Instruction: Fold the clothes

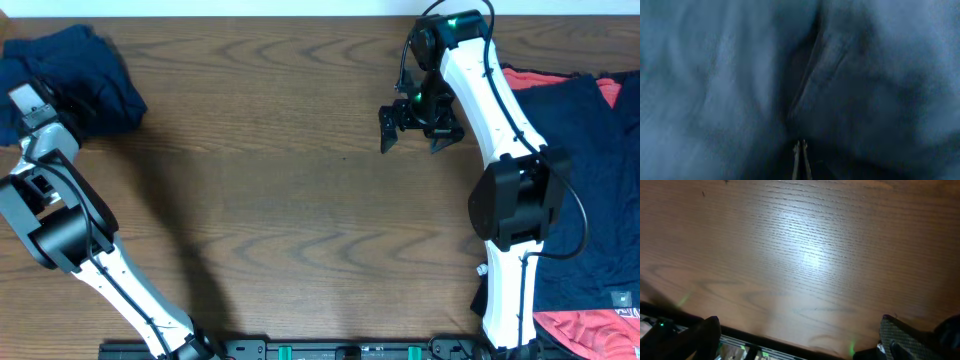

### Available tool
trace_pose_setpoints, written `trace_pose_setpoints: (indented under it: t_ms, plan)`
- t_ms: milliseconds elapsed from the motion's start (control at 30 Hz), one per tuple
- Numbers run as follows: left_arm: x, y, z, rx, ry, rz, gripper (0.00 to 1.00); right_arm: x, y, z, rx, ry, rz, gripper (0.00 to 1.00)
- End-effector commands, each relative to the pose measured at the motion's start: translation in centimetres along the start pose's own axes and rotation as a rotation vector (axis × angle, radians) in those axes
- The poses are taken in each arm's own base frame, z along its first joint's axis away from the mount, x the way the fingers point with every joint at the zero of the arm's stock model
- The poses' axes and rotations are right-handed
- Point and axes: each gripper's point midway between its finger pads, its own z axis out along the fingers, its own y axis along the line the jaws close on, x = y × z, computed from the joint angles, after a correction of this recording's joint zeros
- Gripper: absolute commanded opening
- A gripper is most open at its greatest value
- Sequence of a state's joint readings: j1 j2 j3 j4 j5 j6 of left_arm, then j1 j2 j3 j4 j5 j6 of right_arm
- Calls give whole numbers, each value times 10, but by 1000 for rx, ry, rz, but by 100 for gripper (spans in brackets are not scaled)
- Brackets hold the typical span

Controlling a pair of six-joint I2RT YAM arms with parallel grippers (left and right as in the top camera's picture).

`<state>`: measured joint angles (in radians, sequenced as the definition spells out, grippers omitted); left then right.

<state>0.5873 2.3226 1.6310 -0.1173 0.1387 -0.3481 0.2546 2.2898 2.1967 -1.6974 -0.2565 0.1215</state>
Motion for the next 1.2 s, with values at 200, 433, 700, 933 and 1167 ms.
trace_pose_setpoints:
  t_ms: [200,433,700,933,1167]
  plan:
    - [92,54,-13,-242,343,-305,6,4,10,-1,-5,-2,-33,99]
    - [84,36,-11,-134,344,-229,6,3,9,-1,6,-4,-57,99]
    - [25,-14,-44,46,217,-201,6,1,5,-2,24,-12,-55,99]
    - [-33,-65,-110,214,56,-152,6,-1,5,-2,22,-20,-58,99]
    - [-57,-85,-140,270,-37,-123,6,0,5,-2,24,-16,-56,99]
